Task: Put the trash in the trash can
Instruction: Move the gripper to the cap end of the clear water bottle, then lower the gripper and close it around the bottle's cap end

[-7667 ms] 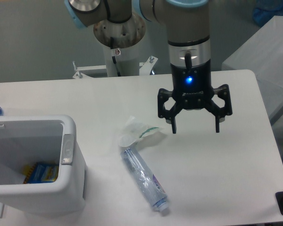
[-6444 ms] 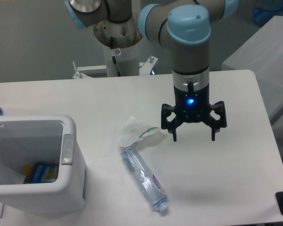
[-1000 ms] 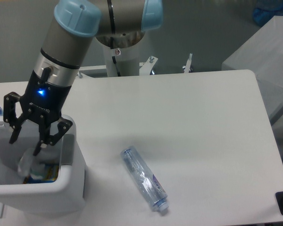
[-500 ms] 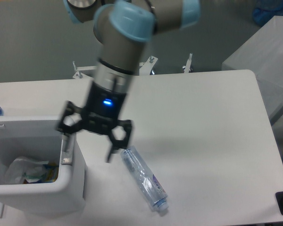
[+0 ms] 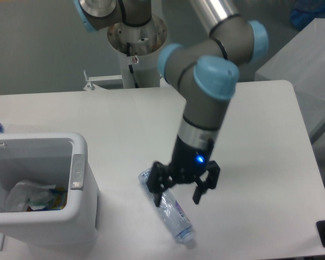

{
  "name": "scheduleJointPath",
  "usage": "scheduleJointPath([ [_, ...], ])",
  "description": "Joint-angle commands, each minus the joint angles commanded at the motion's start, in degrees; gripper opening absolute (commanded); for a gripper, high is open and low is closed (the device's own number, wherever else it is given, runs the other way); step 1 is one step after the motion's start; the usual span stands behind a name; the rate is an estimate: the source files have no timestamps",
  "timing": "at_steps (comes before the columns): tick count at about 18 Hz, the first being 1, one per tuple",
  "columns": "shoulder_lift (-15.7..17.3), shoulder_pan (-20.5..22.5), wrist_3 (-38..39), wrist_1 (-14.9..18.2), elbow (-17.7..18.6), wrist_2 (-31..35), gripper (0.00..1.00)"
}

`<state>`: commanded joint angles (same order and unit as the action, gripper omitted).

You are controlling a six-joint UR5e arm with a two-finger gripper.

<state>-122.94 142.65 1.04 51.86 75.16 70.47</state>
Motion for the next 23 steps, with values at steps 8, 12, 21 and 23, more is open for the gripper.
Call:
scheduleJointPath([
  [8, -7.3, -0.2, 0.8, -0.8, -1.1, 3.1, 0.99],
  [12, -10.0, -0.3, 0.8, -0.9, -3.2, 4.6, 0.99],
  [21, -13.6, -1.6, 0.5, -2.5, -3.5, 7.4, 0.94],
  [23, -13.6, -2.1, 0.5, -2.5, -3.5, 7.6, 0.93],
])
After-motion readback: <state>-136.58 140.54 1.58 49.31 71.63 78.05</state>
